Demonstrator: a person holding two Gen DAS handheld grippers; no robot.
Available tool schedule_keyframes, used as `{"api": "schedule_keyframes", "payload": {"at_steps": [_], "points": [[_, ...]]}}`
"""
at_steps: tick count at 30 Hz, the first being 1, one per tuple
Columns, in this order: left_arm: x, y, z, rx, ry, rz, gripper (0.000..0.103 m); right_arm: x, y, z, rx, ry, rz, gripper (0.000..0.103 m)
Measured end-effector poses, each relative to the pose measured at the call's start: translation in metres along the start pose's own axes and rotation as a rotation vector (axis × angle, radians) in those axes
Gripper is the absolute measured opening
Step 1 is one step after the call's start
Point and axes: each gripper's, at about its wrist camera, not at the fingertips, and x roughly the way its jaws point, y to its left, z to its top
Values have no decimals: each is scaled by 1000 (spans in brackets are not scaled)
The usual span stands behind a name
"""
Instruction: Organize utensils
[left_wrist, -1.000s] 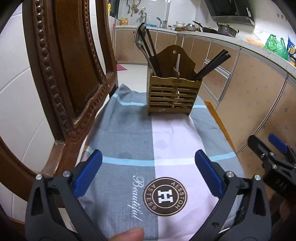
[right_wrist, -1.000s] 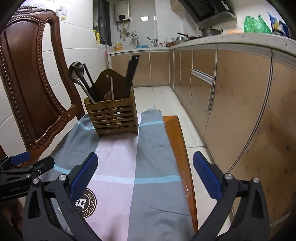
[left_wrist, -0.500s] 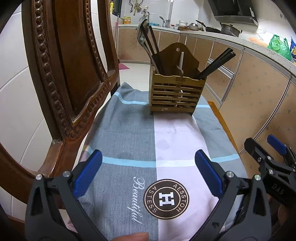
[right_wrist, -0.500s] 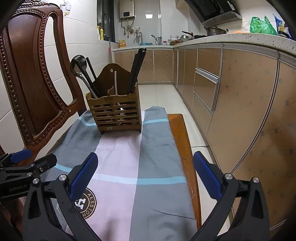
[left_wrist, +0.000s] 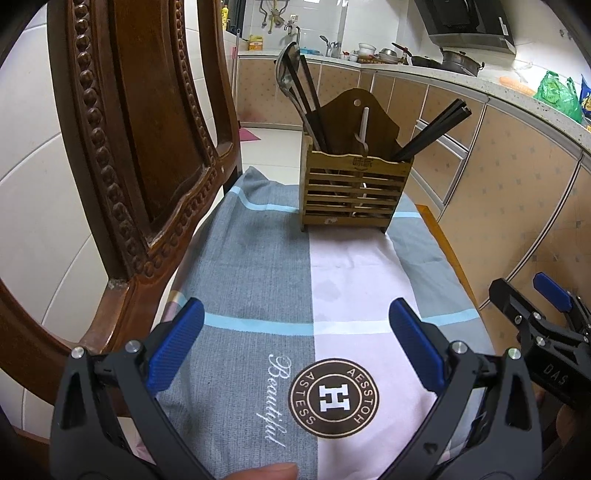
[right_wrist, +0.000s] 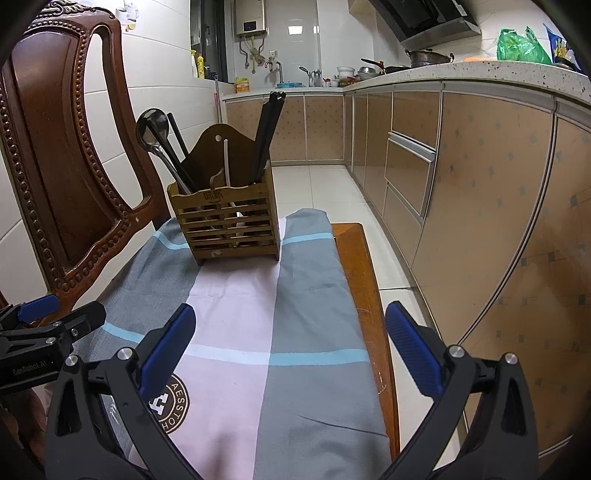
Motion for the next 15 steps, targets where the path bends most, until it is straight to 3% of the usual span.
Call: {"api": "schedule_keyframes", "payload": {"at_steps": [15], "points": [[0,0,0,7,-2,-3,99,1,-2,-1,6,6,-1,100]]}}
